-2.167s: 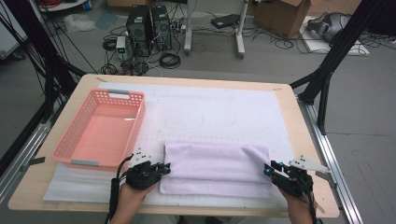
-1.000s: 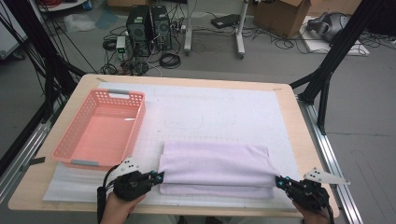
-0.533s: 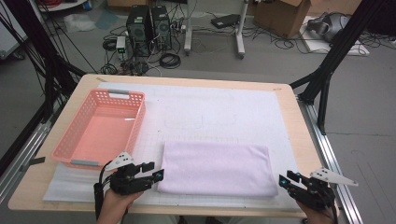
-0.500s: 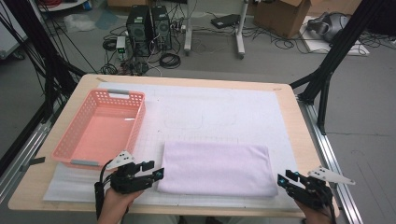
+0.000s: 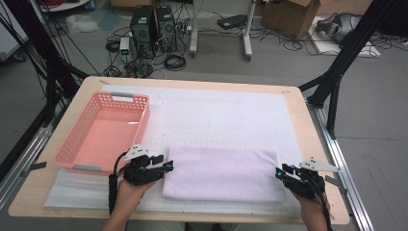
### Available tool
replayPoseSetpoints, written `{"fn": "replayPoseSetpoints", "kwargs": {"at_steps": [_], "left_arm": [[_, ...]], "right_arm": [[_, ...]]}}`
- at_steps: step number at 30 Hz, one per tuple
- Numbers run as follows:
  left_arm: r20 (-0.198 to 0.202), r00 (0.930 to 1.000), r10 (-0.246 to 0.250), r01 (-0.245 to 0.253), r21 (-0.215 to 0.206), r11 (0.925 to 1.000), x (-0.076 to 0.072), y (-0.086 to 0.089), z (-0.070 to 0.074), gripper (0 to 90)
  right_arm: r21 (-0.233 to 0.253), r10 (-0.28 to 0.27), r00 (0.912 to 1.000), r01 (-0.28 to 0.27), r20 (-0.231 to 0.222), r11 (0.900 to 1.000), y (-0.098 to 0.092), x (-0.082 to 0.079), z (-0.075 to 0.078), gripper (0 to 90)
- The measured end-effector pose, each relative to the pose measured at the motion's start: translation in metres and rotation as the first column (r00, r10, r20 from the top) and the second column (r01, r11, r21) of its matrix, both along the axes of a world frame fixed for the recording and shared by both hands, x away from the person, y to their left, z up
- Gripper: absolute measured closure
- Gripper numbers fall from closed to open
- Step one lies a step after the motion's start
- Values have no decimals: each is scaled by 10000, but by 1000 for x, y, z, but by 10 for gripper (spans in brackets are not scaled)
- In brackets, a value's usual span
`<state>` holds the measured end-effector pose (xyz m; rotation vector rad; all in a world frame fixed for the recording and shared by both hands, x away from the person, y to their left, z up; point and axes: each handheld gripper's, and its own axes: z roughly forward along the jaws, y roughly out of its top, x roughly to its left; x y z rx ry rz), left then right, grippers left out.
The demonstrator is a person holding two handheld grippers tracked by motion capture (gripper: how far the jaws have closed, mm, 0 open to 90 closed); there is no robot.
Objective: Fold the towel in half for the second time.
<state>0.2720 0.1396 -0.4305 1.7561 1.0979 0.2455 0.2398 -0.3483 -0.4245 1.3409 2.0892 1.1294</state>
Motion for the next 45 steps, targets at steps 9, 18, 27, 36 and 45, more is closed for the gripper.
{"fn": "replayPoseSetpoints", "kwargs": {"at_steps": [9,18,27,36,45], "left_arm": [[77,9999,-106,102,491,9987,30,-11,-4,546],[-161,9982,582,-562,1070,9927,47,-11,-9,453],[-528,9976,441,-372,1240,9916,56,-20,-21,451],[-116,9985,535,-522,928,9943,55,-22,-19,794],[230,9902,1374,-1384,486,9892,75,-26,-8,805]], "right_arm": [[-157,538,9978,-544,-385,9984,20,47,-9,785],[-678,-438,9979,404,-486,9969,4,69,-15,741],[205,-294,9948,316,-974,9993,-1,77,-25,436],[893,163,9943,-69,-1050,9960,-3,75,-24,803],[342,-559,9984,554,124,9979,1,87,-8,805]]}}
